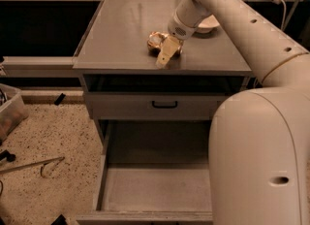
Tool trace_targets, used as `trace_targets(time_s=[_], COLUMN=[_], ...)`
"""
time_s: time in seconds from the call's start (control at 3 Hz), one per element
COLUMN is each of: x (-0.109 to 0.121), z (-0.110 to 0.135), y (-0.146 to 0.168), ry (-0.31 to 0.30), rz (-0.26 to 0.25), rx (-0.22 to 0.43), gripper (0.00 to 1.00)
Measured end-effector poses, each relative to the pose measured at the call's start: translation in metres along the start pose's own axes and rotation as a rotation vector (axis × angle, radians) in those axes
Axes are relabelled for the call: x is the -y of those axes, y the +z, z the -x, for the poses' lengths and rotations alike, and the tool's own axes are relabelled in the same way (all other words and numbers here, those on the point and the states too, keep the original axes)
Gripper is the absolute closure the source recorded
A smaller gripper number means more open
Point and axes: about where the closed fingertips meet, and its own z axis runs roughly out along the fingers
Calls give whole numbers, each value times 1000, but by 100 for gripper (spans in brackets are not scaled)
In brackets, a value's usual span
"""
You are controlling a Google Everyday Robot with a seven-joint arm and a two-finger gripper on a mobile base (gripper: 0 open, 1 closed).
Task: Pick orange can from middle drawer and place on counter
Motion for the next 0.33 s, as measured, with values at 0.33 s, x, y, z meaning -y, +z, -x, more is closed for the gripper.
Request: trace_targets(time_s=[0.33], x=[0], z=[0], y=[0], ry=[0], rz=[0], rx=[0], gripper=[0])
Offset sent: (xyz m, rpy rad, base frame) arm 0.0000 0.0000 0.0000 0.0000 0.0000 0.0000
